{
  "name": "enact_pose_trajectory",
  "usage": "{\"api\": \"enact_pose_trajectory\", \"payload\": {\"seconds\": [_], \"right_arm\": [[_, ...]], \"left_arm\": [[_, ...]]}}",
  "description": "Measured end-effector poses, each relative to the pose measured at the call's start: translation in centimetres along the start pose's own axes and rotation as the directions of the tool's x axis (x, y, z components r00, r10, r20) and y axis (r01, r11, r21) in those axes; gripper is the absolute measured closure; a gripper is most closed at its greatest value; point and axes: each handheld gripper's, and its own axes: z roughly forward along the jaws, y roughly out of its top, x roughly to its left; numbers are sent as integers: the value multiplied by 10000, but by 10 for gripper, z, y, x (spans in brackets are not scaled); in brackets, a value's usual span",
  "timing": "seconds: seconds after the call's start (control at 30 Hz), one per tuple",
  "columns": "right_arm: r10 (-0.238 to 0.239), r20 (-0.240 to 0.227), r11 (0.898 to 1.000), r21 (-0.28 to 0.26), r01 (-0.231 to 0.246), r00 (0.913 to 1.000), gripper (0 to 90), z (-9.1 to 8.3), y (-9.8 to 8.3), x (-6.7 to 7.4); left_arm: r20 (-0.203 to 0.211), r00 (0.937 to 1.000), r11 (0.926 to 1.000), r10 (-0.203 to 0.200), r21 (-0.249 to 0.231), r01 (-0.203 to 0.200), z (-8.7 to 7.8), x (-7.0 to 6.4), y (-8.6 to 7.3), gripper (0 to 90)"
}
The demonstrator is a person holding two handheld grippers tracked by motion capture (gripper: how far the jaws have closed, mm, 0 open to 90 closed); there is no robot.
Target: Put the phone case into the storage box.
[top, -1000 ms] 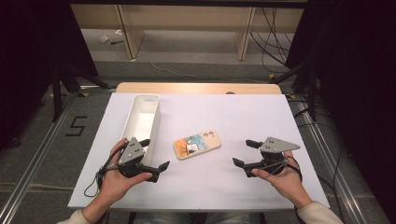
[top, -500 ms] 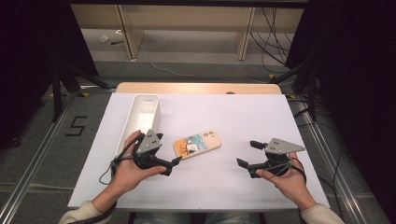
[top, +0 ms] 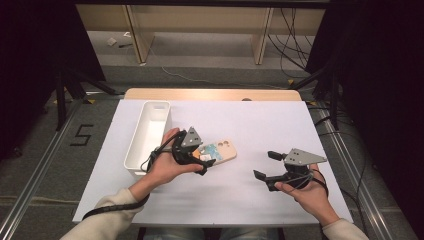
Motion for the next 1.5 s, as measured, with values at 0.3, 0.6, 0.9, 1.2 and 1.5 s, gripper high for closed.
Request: {"api": "enact_pose_trajectory", "payload": {"seconds": [0.3, 0.6, 0.9, 1.2, 1.5], "right_arm": [[24, -38, 10000, -5, -24, 10000, 162, 1, -1, 0], [31, -53, 10000, -5, -31, 10000, 162, 0, -1, 0], [32, -93, 10000, -21, -32, 10000, 162, 0, -1, 0], [50, -127, 10000, -30, -50, 9999, 163, 0, -1, 0], [35, -140, 10000, -28, -35, 9999, 163, 0, -1, 0]], "left_arm": [[310, 9994, 9982, 124, 589, -142, 38, 7, 10, 0], [425, 9977, 9896, 519, 1317, -571, 72, 9, 17, 0], [820, 9904, 9671, 1109, 2208, -1266, 101, 8, 21, 6], [981, 9861, 9510, 1341, 2671, -1559, 117, 8, 22, 13], [1100, 9828, 9375, 1484, 3007, -1752, 124, 12, 24, 26]]}}
